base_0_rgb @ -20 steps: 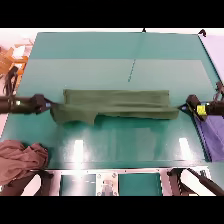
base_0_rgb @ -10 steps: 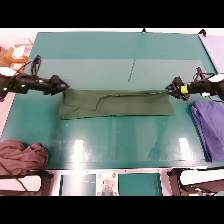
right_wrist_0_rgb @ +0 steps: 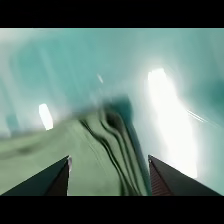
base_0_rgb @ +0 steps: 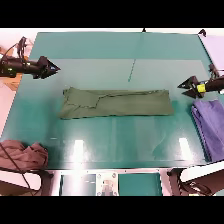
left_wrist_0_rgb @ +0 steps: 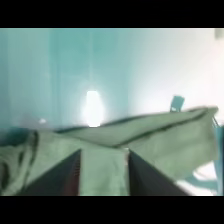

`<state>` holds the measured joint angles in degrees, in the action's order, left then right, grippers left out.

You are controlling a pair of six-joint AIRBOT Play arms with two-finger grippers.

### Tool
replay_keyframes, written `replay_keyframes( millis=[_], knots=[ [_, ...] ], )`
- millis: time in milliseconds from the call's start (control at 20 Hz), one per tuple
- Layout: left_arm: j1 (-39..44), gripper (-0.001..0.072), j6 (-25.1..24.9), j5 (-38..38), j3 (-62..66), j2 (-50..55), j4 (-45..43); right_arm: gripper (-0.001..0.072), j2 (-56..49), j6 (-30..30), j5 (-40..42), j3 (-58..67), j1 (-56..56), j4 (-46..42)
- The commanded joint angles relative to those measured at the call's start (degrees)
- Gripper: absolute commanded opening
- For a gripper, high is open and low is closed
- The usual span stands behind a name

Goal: Fold the shirts.

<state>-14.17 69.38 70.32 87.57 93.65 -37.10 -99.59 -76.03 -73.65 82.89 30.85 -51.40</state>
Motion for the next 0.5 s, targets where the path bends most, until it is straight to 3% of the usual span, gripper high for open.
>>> replay_keyframes(
  millis=[0,150,350,450],
  knots=[
    [1.4,0.0022,0.4,3.6,1.7,0.2,-0.2,0.0538,-3.1,7.3,-4.3,-3.0,0.6,2.0],
    [5.4,0.002,0.7,2.4,1.7,0.2,-1.6,0.0538,-6.9,9.2,-4.2,-4.3,-1.5,3.8],
    [14.0,0.002,3.5,-1.7,1.7,0.2,-11.6,0.0521,-11.4,10.0,-3.7,-4.2,-5.4,5.3],
    [19.3,0.0019,4.6,-4.5,1.7,0.3,-16.1,0.0213,-11.7,11.5,-2.7,-3.9,-6.5,6.1]
  ],
)
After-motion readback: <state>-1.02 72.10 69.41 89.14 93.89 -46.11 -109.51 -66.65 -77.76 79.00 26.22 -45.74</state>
